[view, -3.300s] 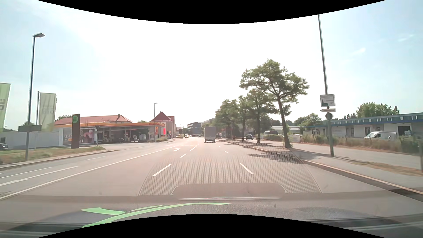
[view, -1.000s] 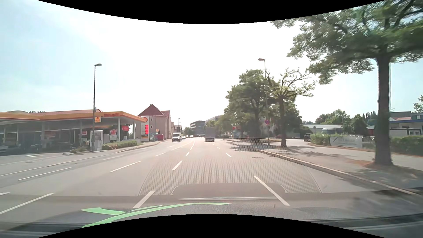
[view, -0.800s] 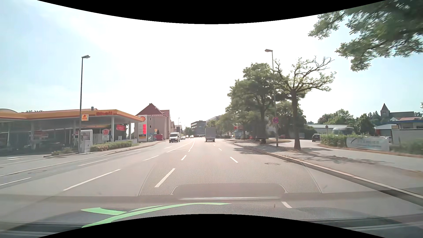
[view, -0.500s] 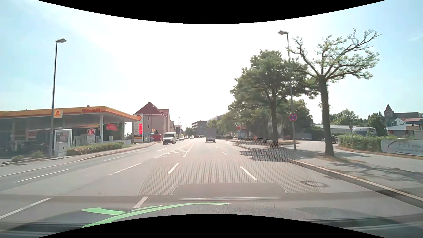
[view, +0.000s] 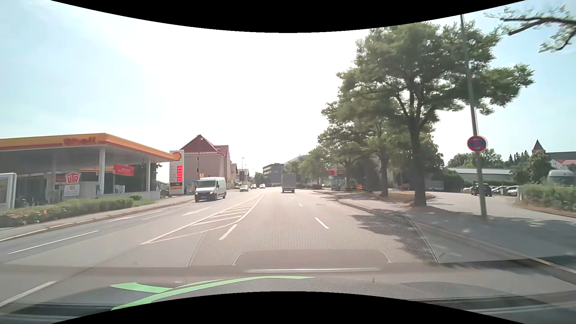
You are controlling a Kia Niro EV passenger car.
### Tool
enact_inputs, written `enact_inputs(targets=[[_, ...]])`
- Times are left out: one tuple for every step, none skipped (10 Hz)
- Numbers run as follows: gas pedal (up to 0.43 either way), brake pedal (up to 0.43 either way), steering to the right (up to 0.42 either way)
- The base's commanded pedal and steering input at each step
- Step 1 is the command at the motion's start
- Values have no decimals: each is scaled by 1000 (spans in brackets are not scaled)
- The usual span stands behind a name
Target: Follow the waypoints while adhering to traffic rules and regulations
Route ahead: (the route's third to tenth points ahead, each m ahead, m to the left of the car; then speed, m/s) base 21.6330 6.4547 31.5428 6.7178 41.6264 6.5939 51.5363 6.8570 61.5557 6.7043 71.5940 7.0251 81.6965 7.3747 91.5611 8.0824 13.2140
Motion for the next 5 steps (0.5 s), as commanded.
enact_inputs(targets=[[110,0,-13],[110,0,-12],[110,0,-12],[110,0,-12],[110,0,-12]])
